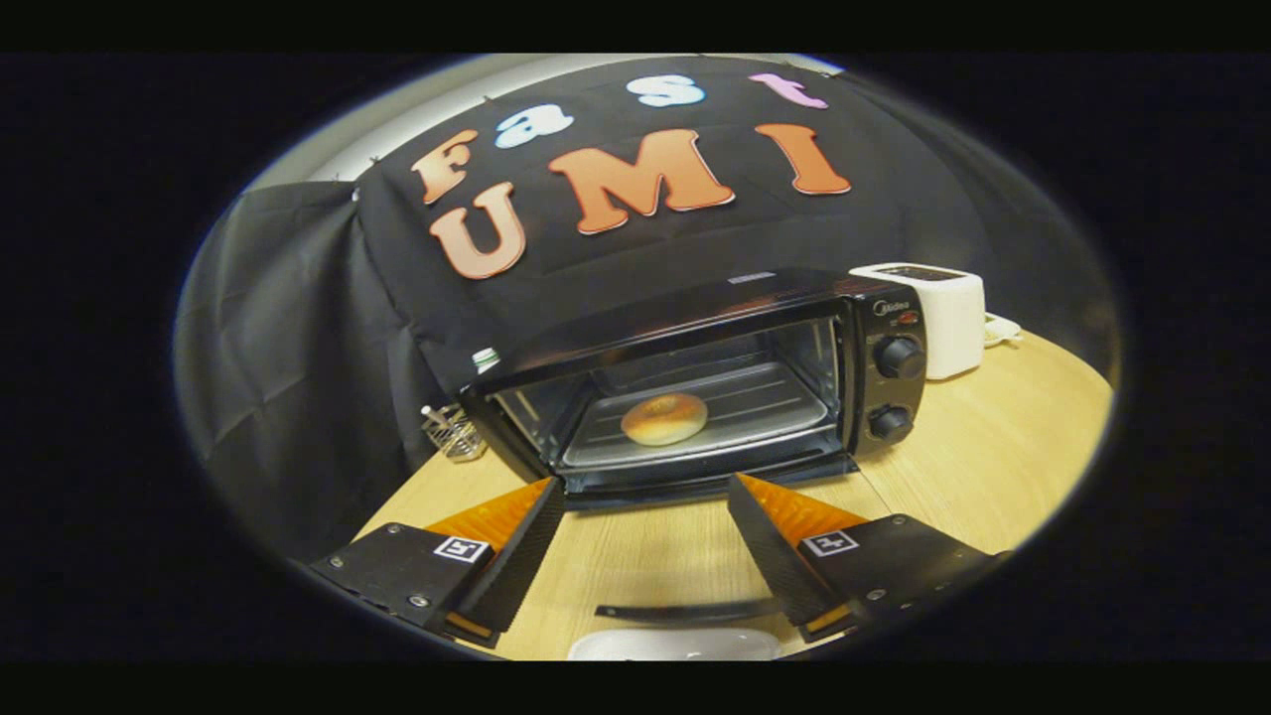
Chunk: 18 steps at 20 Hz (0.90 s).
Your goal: Open the toaster oven, put the food inside, and close the toaster oven door.
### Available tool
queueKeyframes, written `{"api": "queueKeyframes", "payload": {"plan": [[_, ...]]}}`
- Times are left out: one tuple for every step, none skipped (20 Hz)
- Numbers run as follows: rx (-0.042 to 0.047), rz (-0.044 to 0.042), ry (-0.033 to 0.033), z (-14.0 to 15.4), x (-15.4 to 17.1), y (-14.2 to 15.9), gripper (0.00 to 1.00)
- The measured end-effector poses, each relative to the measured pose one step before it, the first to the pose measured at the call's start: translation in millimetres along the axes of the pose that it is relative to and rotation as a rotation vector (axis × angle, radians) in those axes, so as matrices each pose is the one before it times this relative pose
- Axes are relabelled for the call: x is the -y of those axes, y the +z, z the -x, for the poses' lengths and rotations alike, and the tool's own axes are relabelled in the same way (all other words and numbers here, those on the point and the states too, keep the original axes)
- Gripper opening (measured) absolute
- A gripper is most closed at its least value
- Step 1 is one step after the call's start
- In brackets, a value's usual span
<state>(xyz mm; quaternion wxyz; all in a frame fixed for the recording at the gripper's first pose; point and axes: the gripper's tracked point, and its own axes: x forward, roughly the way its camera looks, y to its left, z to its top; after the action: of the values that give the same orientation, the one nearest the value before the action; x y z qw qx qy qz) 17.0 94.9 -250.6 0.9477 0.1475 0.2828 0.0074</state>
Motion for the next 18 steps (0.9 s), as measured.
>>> {"api": "queueKeyframes", "payload": {"plan": [[-0.0196,0.00161,0.00997,9.02,-1.31,-10.77,0.99],[-0.02547,-0.00356,0.00393,7.76,-0.51,-11.94,0.99],[-0.02831,0.00018,0.0007,7.67,1.21,-11.41,0.98],[-0.02126,0.0027,-0.00595,4.09,2.42,-9.94,0.98],[-0.02296,0.00485,-0.01309,3.84,4.35,-9.23,0.98],[-0.01889,0.00464,-0.01526,2.71,4.52,-8.6,0.98],[-0.01043,0.0134,-0.01003,2.58,2.13,-5.98,0.98],[-0.00985,0.01037,-0.0138,1.53,3.23,-4.79,0.98],[-0.00937,0.00783,-0.01273,2.19,5.14,-5.78,0.97],[-0.01594,-0.0006,-0.01515,0.82,5.03,-5.16,0.97],[-0.01519,0.00002,-0.00445,2.07,3.15,-5.07,0.97],[-0.01246,0.0013,-0.00308,0.75,1.57,-4.71,0.97],[-0.01601,0.00928,-0.00367,0.38,3.23,-4.53,0.96],[-0.0125,0.00749,-0.00933,1.8,5.76,-4.7,0.96],[-0.00499,0.00029,-0.01129,-1.38,5.37,-2.94,0.97],[-0.00367,-0.00717,-0.00724,-0.95,4.32,-0.82,0.97],[-0.0047,-0.00977,-0.00296,-1.34,2.05,-1.47,0.97],[-0.00693,-0.00986,-0.00326,-1.52,2.24,-2.3,0.96]]}}
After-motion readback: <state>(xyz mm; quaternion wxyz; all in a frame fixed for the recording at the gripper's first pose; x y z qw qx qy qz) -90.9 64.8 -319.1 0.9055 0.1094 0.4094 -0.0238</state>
